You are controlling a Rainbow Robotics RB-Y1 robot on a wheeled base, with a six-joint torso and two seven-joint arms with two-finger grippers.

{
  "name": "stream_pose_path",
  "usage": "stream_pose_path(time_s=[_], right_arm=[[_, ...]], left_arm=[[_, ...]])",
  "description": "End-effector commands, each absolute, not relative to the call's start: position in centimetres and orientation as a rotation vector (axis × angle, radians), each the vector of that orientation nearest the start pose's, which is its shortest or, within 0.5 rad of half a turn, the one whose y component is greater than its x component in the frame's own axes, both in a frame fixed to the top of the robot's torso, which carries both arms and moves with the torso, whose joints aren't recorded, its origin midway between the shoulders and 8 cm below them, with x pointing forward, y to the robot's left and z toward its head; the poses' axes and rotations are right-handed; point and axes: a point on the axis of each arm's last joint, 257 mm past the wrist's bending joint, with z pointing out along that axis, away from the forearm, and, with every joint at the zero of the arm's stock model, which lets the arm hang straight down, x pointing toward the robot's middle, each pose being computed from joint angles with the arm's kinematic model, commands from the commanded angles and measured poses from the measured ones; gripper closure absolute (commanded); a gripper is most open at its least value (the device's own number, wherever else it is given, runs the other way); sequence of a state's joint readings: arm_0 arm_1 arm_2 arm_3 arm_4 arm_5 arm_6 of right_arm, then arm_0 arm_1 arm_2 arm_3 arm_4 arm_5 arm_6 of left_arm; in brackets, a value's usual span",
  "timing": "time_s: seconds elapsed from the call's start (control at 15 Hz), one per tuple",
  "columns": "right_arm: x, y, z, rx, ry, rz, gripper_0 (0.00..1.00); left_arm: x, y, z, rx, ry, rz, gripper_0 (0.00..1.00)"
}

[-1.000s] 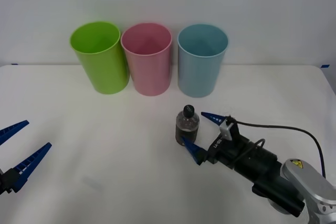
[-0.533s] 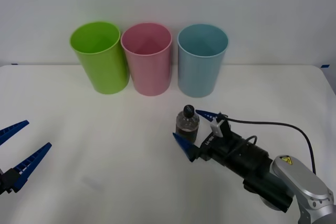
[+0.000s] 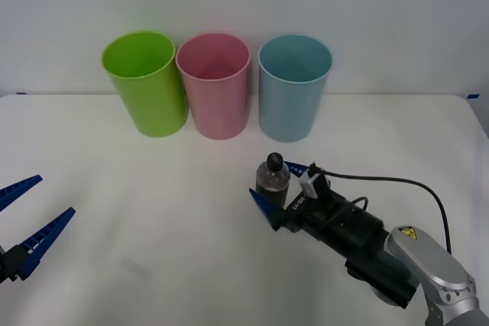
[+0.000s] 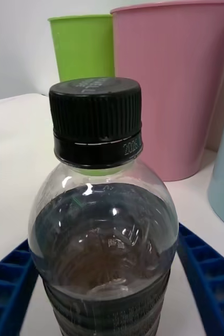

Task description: Grasp the object on the table and drop it into the matching bin: aluminum can to the light blue bin, PET bottle to the pink bin.

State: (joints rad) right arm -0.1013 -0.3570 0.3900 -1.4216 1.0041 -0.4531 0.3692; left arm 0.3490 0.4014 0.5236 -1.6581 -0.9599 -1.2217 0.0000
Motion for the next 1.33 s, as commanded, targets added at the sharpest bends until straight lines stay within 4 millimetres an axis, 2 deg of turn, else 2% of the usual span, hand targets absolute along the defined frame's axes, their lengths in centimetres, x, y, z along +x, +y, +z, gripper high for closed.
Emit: stream_pose_path(time_s=[0.07,0.6,0.73,1.0,1.33], right_arm=[[47.4,-4.8,-27.5,-0.729,1.512,0.504,1.00],[47.2,-4.8,-27.5,-0.732,1.509,0.513,1.00],[47.2,-5.0,-26.9,-0.737,1.497,0.511,1.00],[46.2,-6.1,-24.5,-0.730,1.462,0.523,1.00],[43.5,-7.2,-19.6,-0.676,1.425,0.594,1.00]], left_arm=[[34.2,33.0,-16.9,0.465,1.441,-0.567,0.00],[34.2,33.0,-16.9,0.465,1.441,-0.567,0.00],[34.2,33.0,-16.9,0.465,1.441,-0.567,0.00],[34.2,33.0,-16.9,0.465,1.441,-0.567,0.00],[34.2,33.0,-16.9,0.465,1.441,-0.567,0.00]])
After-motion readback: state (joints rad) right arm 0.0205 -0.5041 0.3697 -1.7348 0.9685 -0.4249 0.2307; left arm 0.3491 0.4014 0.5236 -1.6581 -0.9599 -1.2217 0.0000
